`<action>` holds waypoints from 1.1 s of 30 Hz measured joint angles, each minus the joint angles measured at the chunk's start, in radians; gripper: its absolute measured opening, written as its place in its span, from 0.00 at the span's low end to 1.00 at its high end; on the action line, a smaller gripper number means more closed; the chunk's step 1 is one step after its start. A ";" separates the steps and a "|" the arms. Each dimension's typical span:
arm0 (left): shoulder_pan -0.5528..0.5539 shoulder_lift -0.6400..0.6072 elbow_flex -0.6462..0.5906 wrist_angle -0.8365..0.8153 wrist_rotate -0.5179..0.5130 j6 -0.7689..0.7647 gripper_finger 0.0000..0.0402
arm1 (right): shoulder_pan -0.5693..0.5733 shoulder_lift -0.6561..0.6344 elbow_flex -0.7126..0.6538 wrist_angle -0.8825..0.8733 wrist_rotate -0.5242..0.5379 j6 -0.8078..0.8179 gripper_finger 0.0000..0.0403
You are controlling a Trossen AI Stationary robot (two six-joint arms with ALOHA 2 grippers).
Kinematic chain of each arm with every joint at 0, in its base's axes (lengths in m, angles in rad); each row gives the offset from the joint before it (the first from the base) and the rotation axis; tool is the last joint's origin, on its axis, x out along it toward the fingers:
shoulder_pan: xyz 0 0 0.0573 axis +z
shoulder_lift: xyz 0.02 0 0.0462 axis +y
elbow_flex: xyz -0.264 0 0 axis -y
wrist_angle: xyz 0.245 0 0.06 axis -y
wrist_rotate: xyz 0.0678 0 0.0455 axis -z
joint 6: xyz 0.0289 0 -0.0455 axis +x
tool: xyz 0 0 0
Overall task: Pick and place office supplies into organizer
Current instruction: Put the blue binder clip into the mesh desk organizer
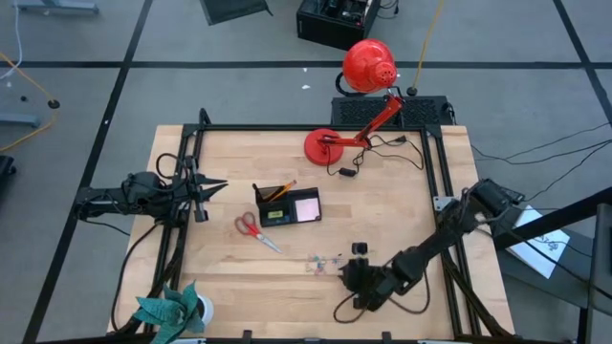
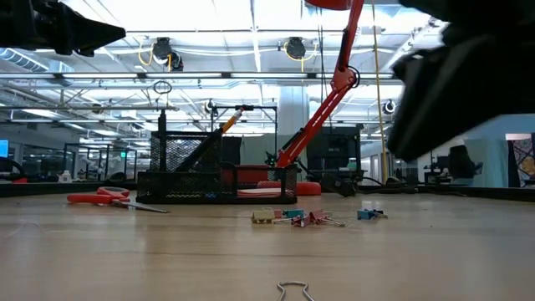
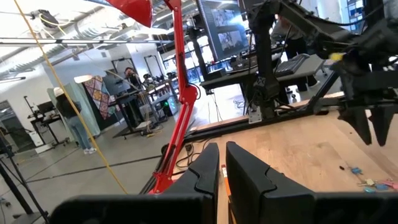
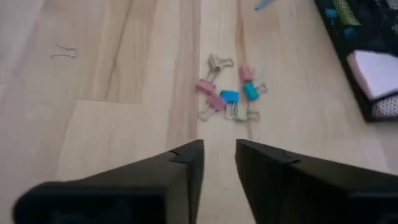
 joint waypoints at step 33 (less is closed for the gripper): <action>0.000 0.000 0.000 -0.030 -0.001 -0.026 0.09 | -0.331 -0.047 -0.125 0.091 -0.589 -0.423 0.50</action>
